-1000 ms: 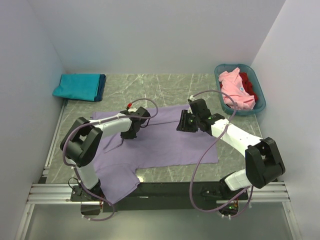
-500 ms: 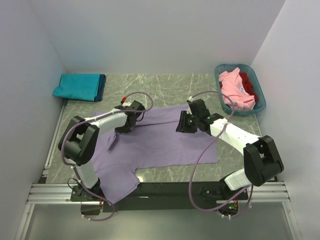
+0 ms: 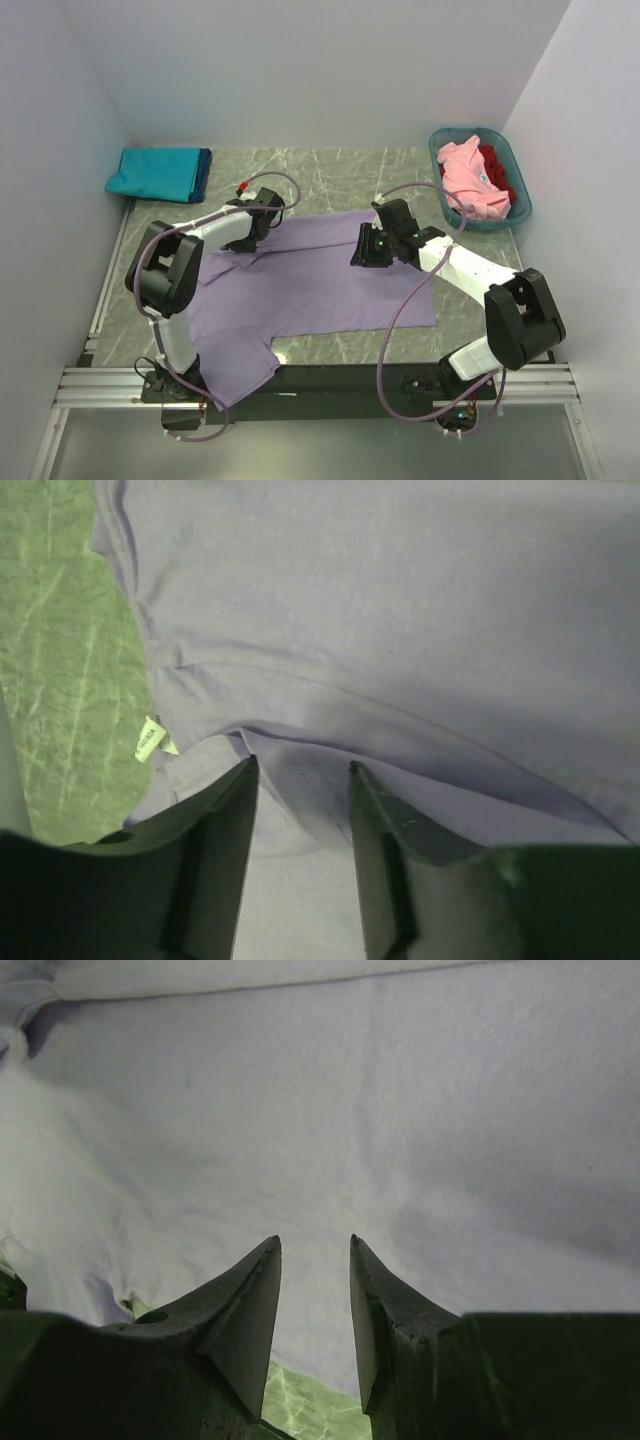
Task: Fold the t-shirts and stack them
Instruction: Fold the tshirt
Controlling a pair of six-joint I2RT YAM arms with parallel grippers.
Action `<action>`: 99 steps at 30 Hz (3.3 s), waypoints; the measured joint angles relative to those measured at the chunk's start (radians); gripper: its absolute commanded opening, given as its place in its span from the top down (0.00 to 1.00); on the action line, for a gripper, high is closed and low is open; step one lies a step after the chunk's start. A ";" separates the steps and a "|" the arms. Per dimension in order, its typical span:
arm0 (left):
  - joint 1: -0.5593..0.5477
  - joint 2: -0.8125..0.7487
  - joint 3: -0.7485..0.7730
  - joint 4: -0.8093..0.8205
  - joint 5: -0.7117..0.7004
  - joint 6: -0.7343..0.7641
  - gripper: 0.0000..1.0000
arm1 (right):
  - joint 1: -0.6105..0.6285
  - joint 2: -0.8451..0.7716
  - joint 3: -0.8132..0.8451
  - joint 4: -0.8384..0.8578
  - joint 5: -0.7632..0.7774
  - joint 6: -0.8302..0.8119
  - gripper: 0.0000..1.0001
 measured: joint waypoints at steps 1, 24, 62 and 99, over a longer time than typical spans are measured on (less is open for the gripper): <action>0.001 0.000 0.000 -0.001 -0.002 -0.003 0.47 | 0.000 0.000 0.000 0.000 -0.002 -0.001 0.59; -0.173 -0.155 -0.147 0.032 0.047 0.066 0.56 | 0.000 0.000 0.000 -0.002 -0.014 -0.034 0.59; -0.176 -0.032 -0.101 0.055 0.018 0.108 0.93 | 0.000 0.001 0.000 -0.004 -0.014 -0.041 0.60; -0.264 0.053 0.142 -0.288 0.436 -0.155 0.40 | 0.000 0.018 0.000 -0.004 -0.019 -0.043 0.60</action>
